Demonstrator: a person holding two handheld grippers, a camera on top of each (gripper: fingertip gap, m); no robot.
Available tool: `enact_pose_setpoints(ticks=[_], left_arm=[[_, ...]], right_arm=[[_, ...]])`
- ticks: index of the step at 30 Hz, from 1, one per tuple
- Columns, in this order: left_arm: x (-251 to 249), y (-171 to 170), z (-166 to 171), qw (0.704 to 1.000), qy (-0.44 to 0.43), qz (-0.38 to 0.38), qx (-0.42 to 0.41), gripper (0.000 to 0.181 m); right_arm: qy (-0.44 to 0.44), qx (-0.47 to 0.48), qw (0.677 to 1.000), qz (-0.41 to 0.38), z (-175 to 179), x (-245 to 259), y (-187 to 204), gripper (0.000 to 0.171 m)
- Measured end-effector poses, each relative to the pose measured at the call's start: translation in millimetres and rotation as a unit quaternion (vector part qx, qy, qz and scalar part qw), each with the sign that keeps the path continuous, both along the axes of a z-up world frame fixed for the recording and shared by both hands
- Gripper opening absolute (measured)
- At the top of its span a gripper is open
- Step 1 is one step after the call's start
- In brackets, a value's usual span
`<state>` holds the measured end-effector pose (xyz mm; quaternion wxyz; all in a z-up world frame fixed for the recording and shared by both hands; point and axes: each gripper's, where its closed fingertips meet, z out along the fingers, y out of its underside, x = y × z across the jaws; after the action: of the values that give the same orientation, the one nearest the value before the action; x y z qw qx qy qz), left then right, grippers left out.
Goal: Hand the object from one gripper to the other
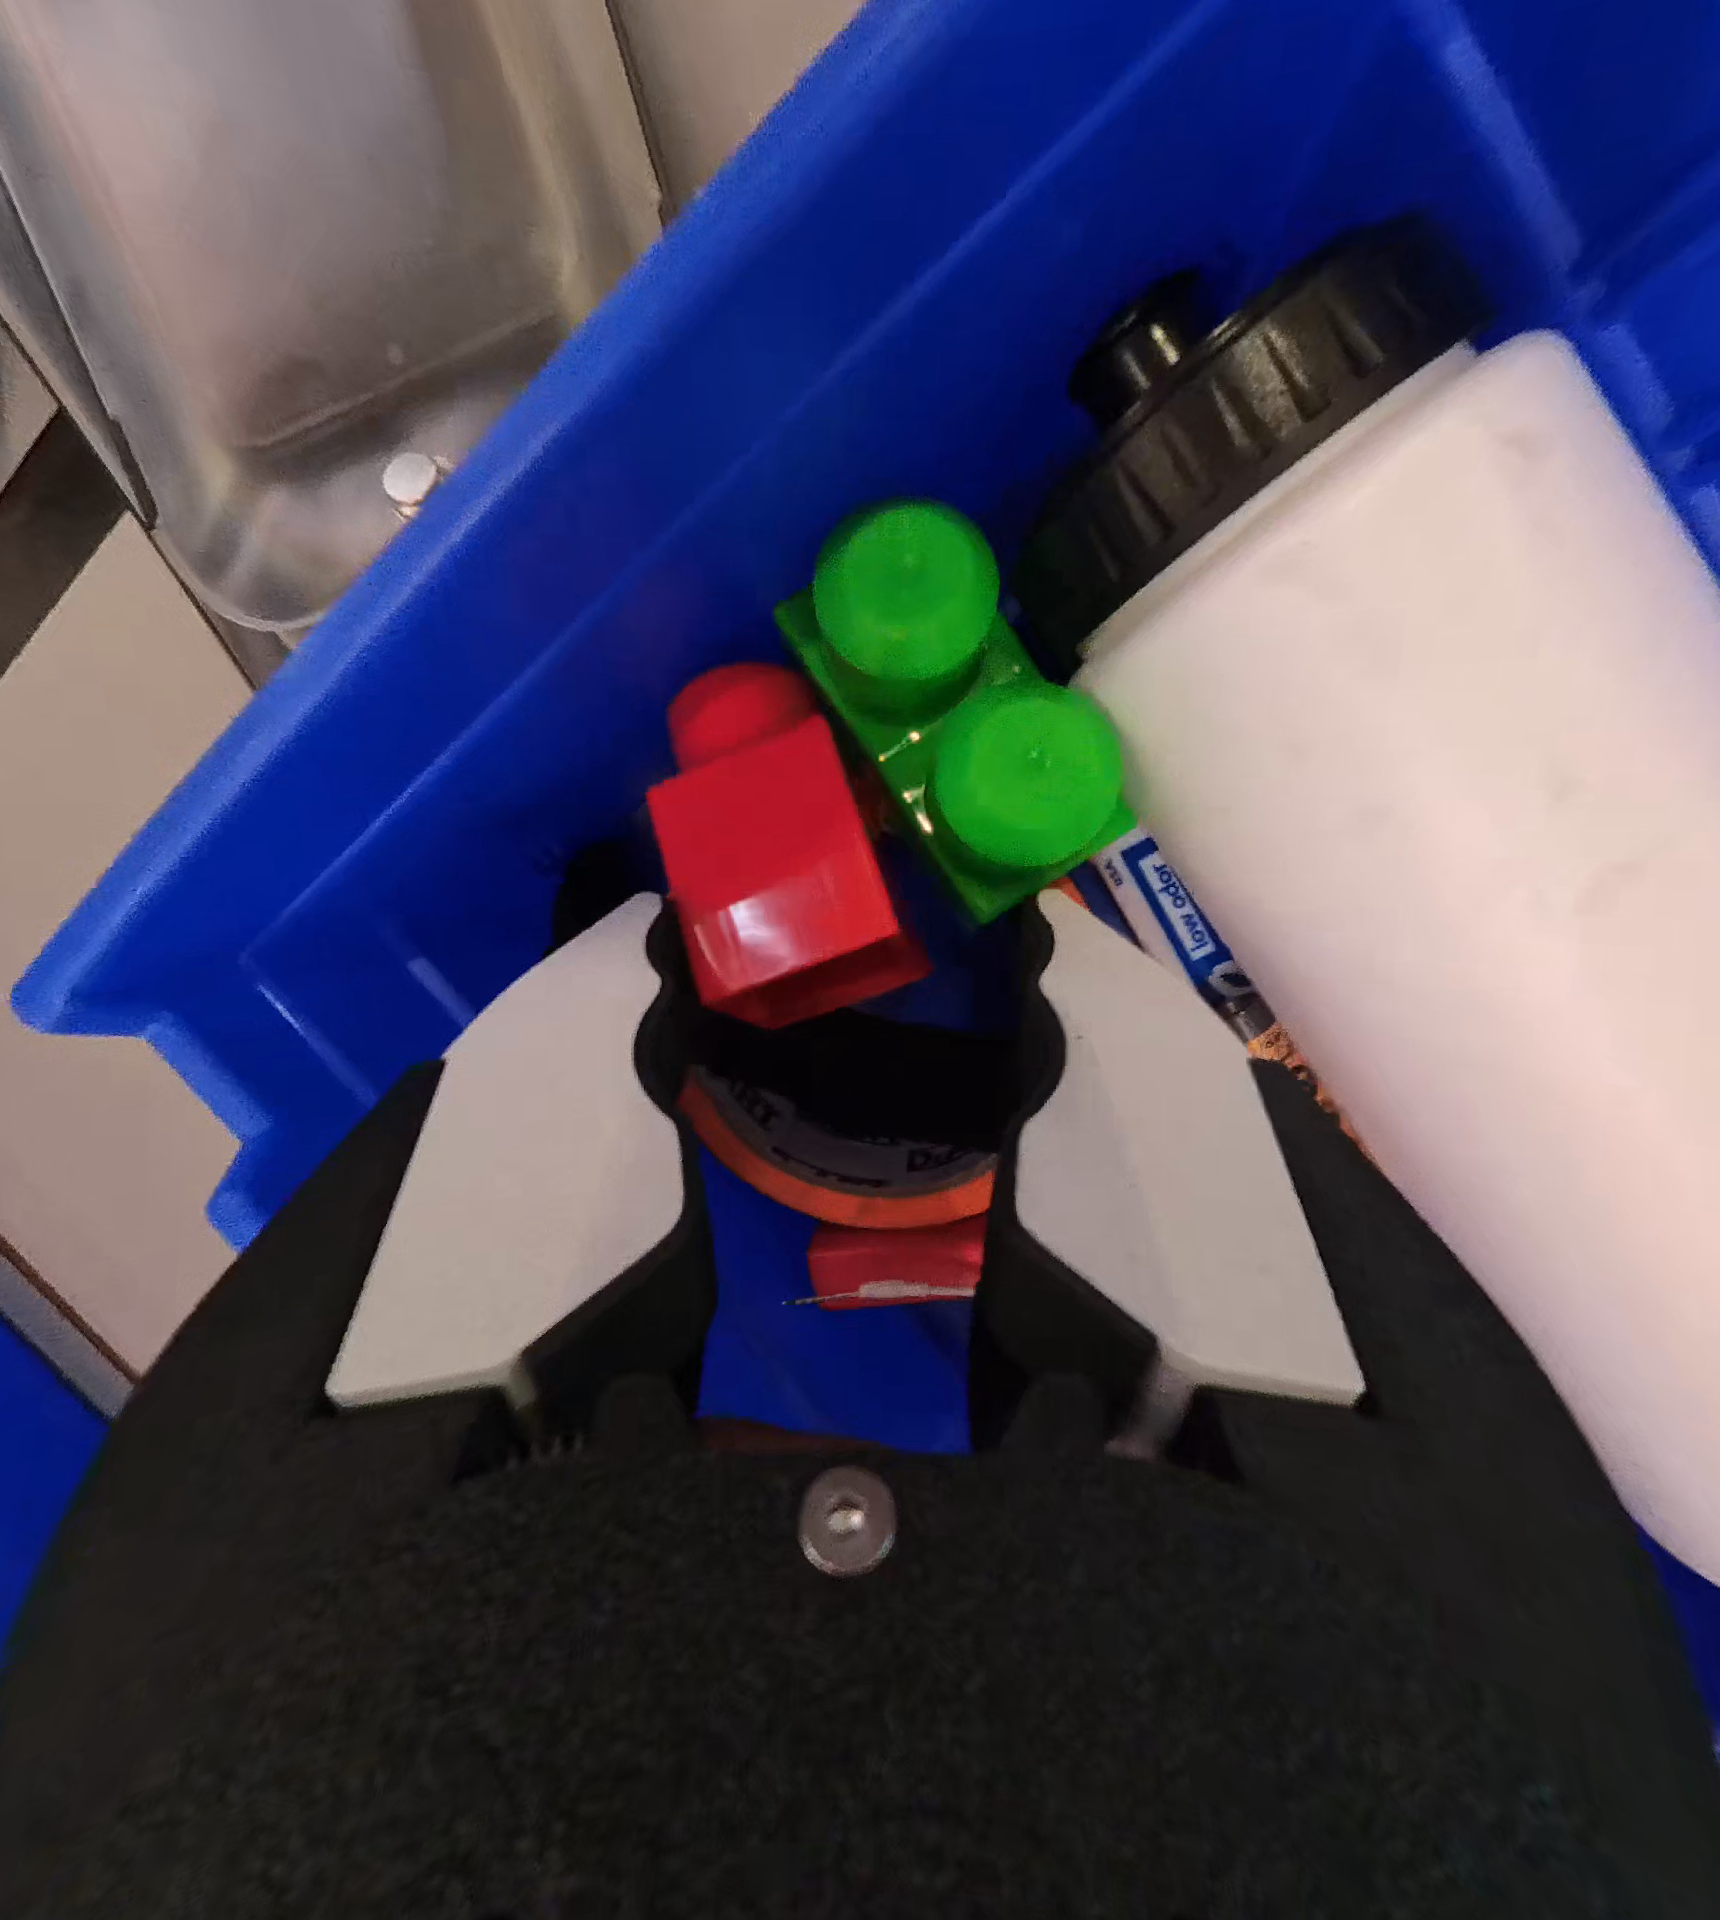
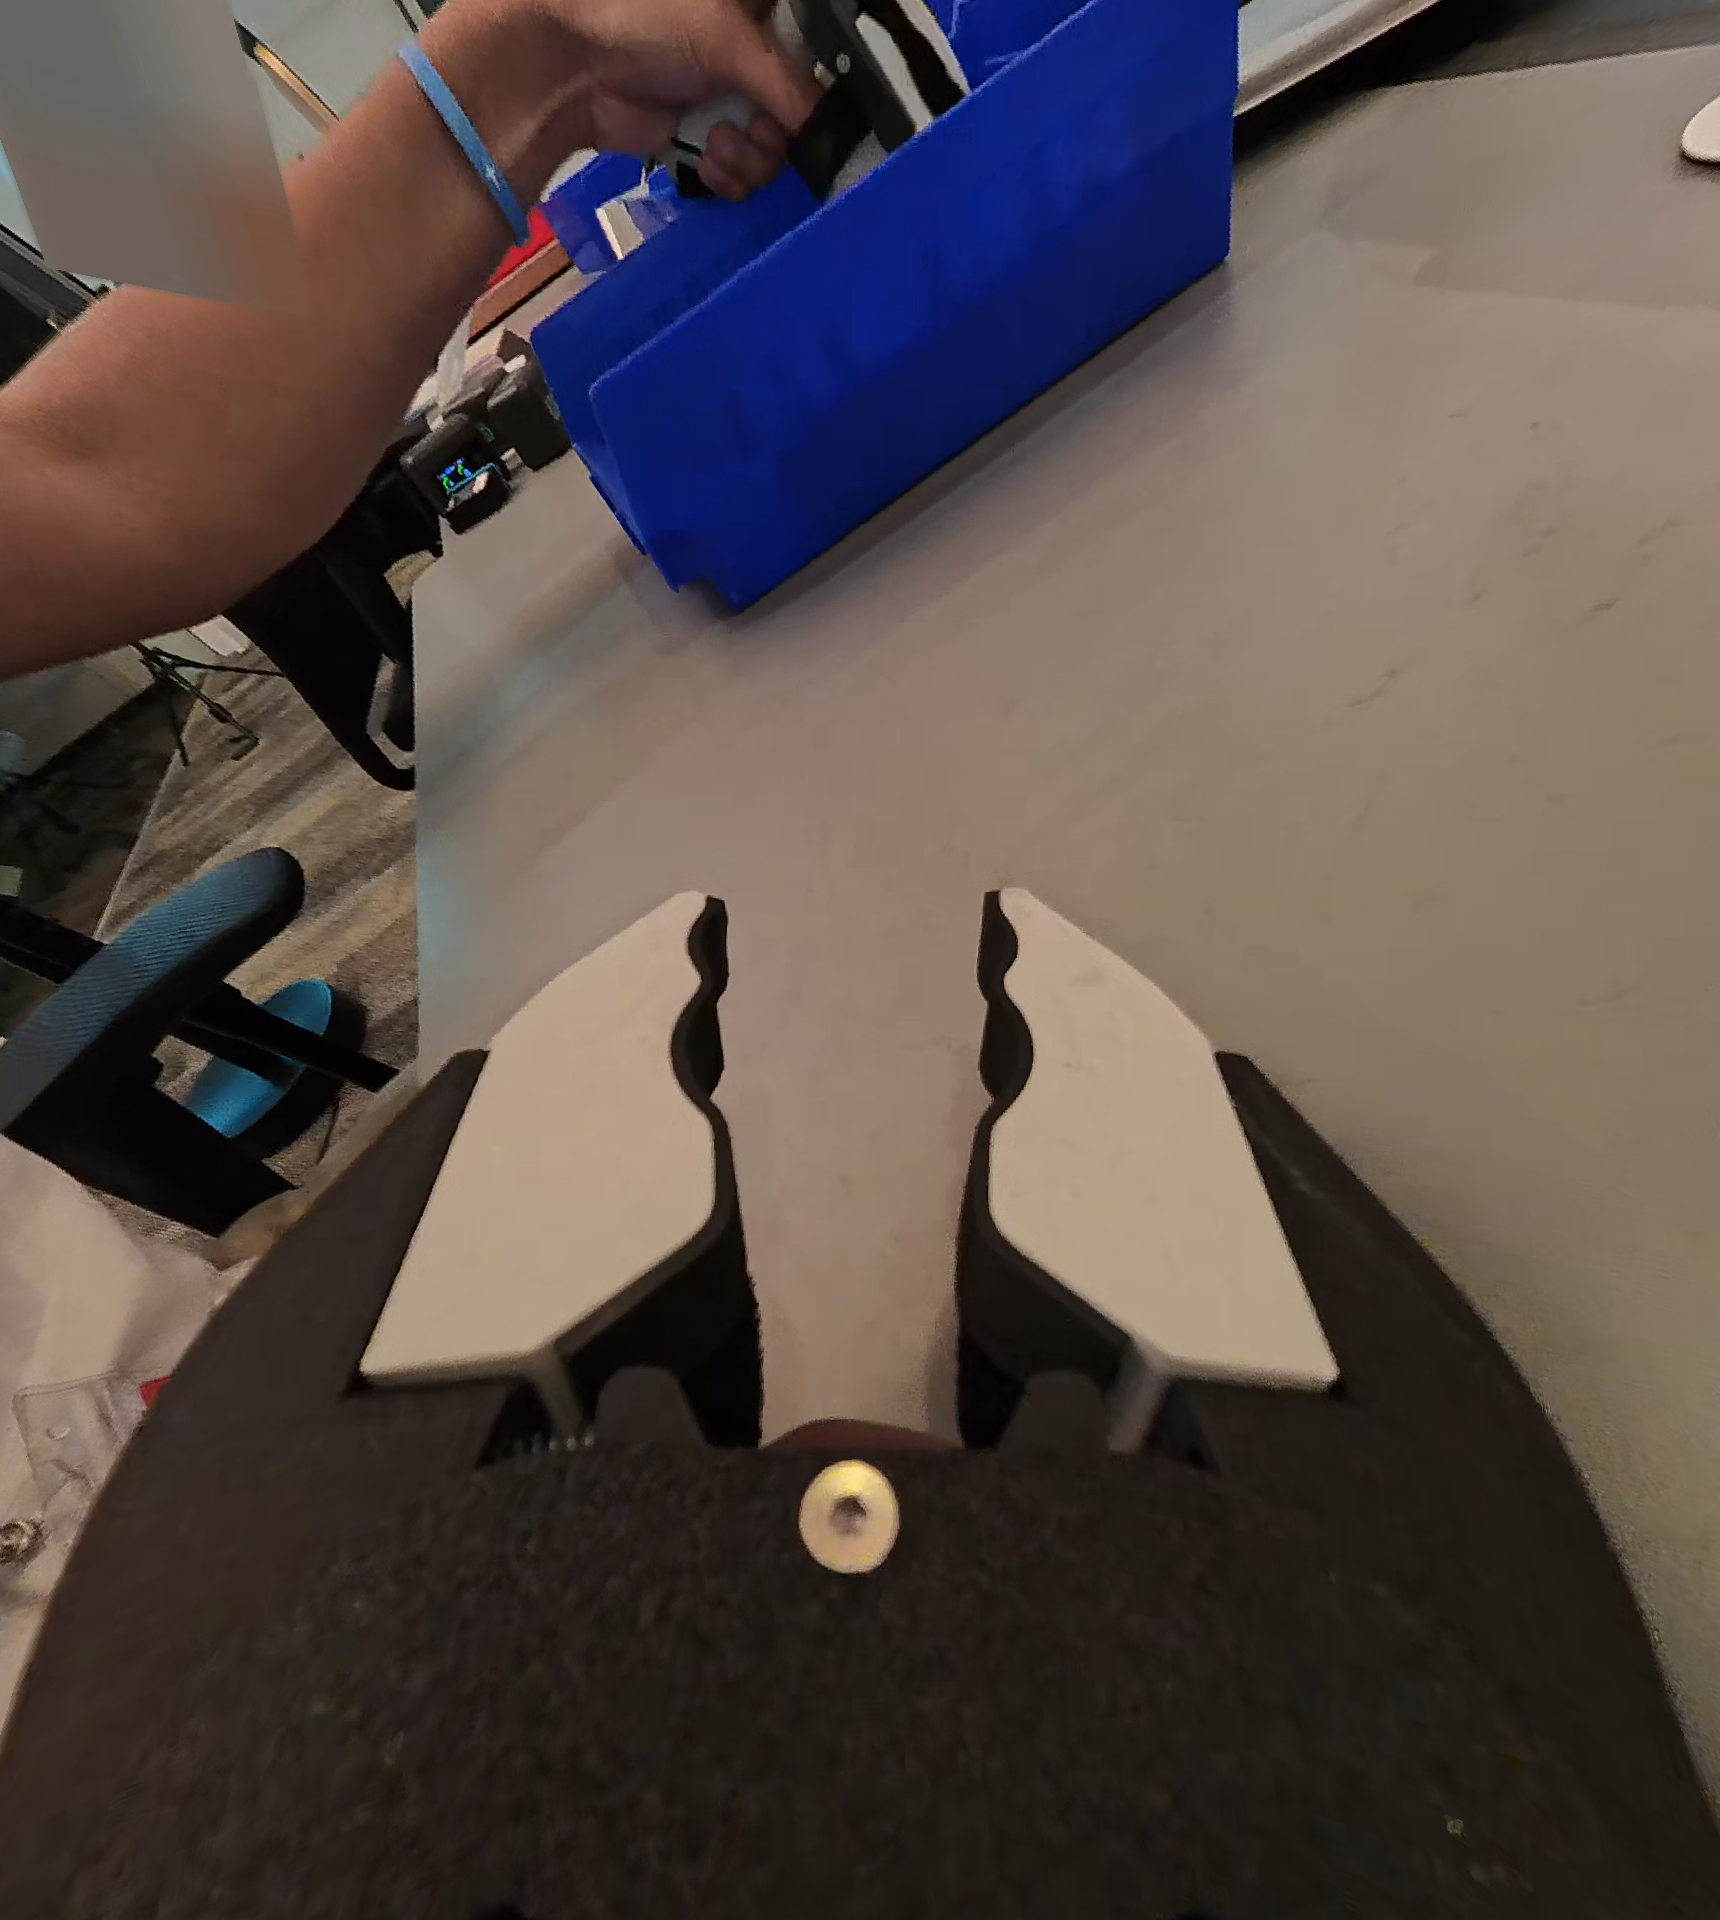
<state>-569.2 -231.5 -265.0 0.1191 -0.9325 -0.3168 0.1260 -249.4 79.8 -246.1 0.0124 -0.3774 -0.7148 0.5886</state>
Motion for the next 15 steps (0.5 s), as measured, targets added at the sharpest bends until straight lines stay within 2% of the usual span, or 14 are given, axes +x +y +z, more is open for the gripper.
enact_pose_setpoints(ticks=[5, 11, 15], left_arm=[[3, -3, 4, 1.0, 0.019, -0.008, -0.018, 0.04], [5, -4, 6, 0.997, 0.066, -0.02, -0.039, 0.039], [12, -2, 20, 0.99, 0.121, -0.037, -0.058, 0.039]], right_arm=[[0.0, -0.013, 1.0, 0.001, 2, 0, -1, 0.043], [0.004, -0.011, 1.0, 0.008, 3, 3, -4, 0.043], [0.01, -0.011, 1.0, 0.005, 5, 3, -3, 0.043]])
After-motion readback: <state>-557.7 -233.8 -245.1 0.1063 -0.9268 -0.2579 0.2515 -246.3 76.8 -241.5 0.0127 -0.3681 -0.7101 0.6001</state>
